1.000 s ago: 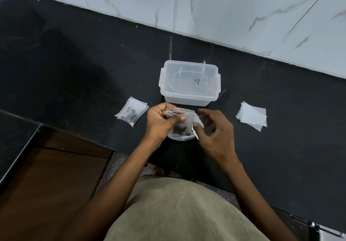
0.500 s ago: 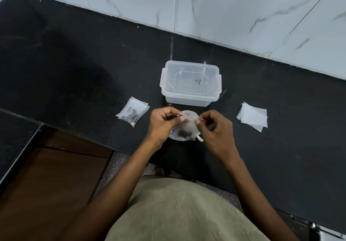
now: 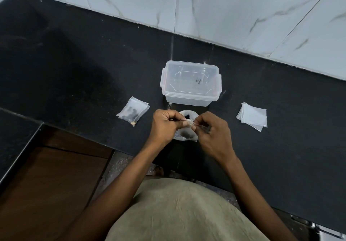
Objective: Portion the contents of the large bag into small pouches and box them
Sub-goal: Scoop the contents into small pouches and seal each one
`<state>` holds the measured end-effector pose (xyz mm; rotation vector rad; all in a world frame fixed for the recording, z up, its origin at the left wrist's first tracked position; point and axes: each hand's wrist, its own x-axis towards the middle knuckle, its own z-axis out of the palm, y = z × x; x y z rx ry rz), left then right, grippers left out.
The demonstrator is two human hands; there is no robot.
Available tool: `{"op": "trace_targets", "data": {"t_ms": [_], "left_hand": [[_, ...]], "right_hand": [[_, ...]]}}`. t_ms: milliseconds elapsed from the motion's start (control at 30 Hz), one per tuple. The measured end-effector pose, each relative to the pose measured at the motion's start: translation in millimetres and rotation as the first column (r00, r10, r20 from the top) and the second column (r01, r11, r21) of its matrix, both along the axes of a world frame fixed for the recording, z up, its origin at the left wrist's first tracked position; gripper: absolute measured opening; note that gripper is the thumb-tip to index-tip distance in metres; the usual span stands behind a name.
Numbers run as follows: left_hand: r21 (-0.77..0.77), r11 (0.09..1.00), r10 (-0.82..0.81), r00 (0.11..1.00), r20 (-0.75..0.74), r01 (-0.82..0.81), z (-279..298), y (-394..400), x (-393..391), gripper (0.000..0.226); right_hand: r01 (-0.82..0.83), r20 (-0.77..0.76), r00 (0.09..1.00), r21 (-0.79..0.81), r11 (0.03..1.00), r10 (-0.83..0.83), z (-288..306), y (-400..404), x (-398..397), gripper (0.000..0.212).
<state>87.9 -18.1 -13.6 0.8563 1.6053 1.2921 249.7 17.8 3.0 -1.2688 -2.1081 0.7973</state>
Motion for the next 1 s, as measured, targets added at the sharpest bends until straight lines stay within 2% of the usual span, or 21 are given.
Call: {"op": "trace_targets", "data": {"t_ms": [100,200,300,433,600,733,900,1000], "left_hand": [[0.013,0.999,-0.037,0.998,-0.058,0.038,0,-1,-3,0.021],[0.039,0.993,-0.103,0.99,-0.092,0.107,3,-2,-5,0.013],[0.04,0.988,-0.144,0.988,-0.058,0.146,6,-4,-7,0.018],[-0.007,0.988,-0.155,0.986,0.069,0.155,6,-5,-13,0.018],[-0.011,1.0,-0.006,0.998,0.068,0.007,15,-9,-10,0.026],[-0.019,0.985,0.17,0.983,0.067,-0.169,14,-11,-23,0.043],[-0.014,0.968,0.252,0.965,0.072,-0.252,9,-18,-36,0.043],[-0.007,0.926,0.377,0.923,0.076,-0.377,8,-26,-67,0.04]], "right_hand": [[-0.048,0.028,0.998,0.02,0.999,0.047,3,-1,1,0.006],[-0.119,0.075,0.99,0.039,0.992,0.116,4,0,1,0.012],[-0.164,0.09,0.983,0.072,0.984,0.157,1,2,0,0.009],[-0.229,0.036,0.973,0.059,0.972,0.227,1,3,-3,0.008],[-0.231,-0.072,0.97,0.04,0.972,0.234,6,7,-6,0.014],[-0.222,-0.131,0.966,0.005,0.975,0.221,6,9,-4,0.013],[-0.248,-0.125,0.962,-0.029,0.968,0.242,3,8,-4,0.011],[-0.174,-0.152,0.975,-0.083,0.981,0.16,2,14,11,0.014]]}}
